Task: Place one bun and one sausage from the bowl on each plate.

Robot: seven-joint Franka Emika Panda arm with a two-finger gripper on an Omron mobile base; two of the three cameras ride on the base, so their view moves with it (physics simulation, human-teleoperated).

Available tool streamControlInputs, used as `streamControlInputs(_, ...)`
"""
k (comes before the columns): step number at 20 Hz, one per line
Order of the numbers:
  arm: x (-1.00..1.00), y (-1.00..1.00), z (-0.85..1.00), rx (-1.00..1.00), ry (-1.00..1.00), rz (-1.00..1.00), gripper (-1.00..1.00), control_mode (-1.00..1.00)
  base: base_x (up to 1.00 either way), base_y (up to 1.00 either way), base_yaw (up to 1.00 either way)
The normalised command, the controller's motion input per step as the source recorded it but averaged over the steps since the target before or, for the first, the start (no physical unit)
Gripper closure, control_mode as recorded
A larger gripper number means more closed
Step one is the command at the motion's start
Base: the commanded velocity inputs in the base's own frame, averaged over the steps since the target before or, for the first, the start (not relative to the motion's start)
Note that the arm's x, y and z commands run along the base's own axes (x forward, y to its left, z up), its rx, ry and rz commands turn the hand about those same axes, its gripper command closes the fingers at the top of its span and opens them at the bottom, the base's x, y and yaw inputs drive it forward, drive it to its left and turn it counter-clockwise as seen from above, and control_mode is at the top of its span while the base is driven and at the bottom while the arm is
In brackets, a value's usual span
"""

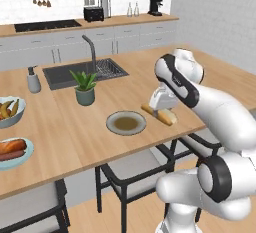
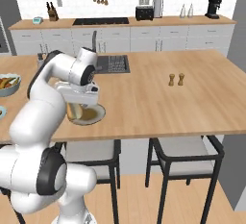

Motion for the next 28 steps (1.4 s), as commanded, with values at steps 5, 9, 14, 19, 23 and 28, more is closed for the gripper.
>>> streamControlInputs(5,1.00,0.24,-0.74,-0.08,0.00,-0.05,1.00,-1.00,0.00,0.00,0.00)
streamControlInputs(9,1.00,0.14,-0.76,-0.13,0.00,-0.08,1.00,-1.00,0.00,0.00,0.00)
streamControlInputs(14,1.00,0.08,-0.69,-0.12,0.00,-0.10,1.00,-1.00,0.00,0.00,0.00)
streamControlInputs(19,1.00,0.10,-0.47,-0.03,0.04,-0.09,1.00,-1.00,0.00,0.00,0.00)
streamControlInputs(23,0.94,0.01,-0.44,0.00,0.03,-0.07,1.00,-1.00,0.00,0.00,0.00)
streamControlInputs(28,0.48,0.00,-0.54,0.00,0.00,-0.07,1.00,-1.00,0.00,0.00,0.00)
